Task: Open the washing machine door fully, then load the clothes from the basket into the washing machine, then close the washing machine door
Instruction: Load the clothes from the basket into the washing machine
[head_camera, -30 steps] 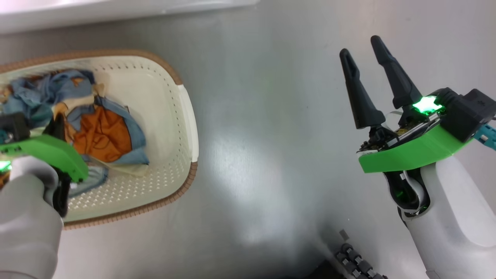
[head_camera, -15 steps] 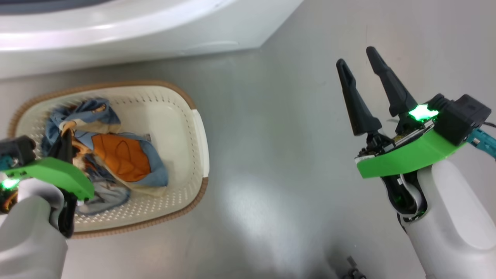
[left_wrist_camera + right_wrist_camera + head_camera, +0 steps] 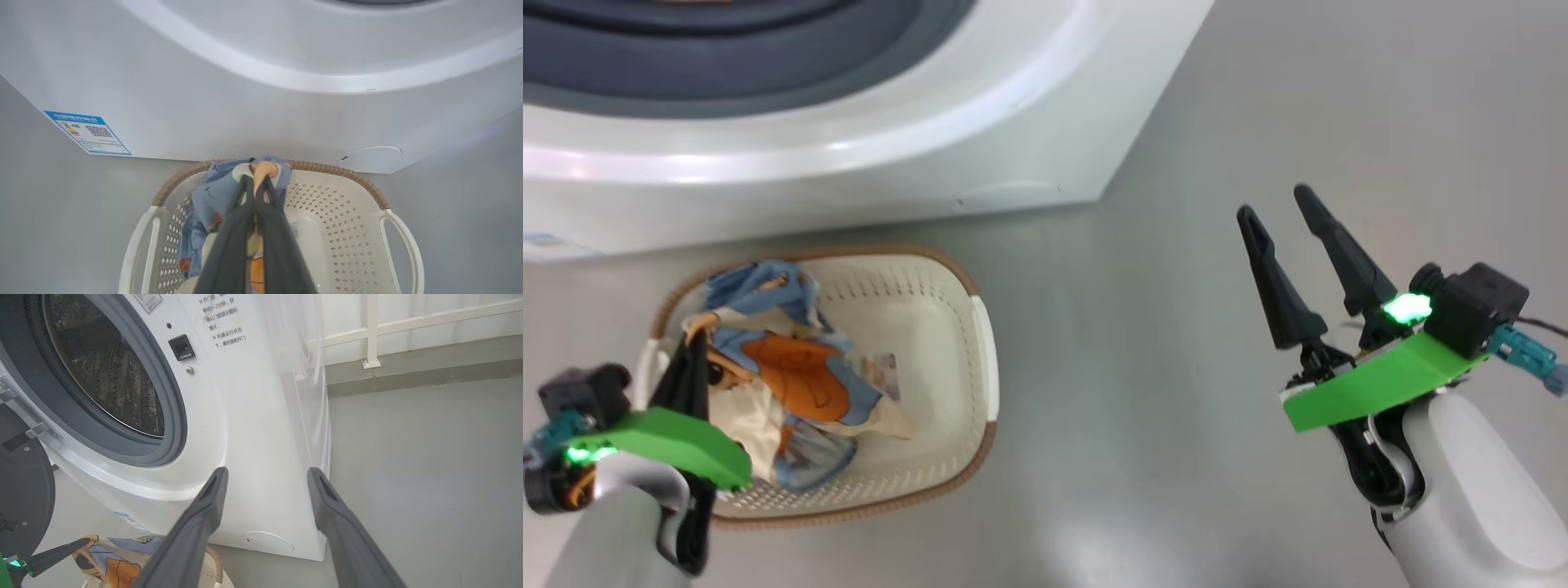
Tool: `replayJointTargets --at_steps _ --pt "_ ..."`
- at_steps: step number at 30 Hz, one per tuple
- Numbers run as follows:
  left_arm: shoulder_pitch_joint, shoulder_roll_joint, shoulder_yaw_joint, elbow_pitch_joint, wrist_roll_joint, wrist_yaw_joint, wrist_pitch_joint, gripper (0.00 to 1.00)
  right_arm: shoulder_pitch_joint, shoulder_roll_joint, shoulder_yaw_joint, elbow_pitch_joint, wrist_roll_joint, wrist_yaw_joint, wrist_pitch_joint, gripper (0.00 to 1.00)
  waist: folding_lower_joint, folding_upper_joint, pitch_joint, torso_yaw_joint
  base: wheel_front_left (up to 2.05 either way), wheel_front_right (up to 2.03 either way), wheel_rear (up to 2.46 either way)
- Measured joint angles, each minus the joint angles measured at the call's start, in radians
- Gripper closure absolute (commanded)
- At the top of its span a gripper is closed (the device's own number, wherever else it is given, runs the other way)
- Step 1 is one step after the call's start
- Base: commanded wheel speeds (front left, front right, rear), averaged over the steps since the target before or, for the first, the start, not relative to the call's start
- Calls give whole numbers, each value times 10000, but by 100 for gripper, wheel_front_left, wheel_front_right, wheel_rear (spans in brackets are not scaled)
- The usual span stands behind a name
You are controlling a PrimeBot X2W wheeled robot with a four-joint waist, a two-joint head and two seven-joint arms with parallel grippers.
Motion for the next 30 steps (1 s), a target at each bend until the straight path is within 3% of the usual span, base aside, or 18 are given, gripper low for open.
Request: replayJointTargets --at_steps 15,30 --pt "2280 -491 1099 -2792 794 0 -2 100 953 -213 128 343 84 0 -2 0 0 0 -2043 528 0 0 0" --pt "3897 -681 1459 -5643 1499 104 -19 100 1808 -360 98 508 157 0 -2 0 0 0 -3751 879 0 0 0"
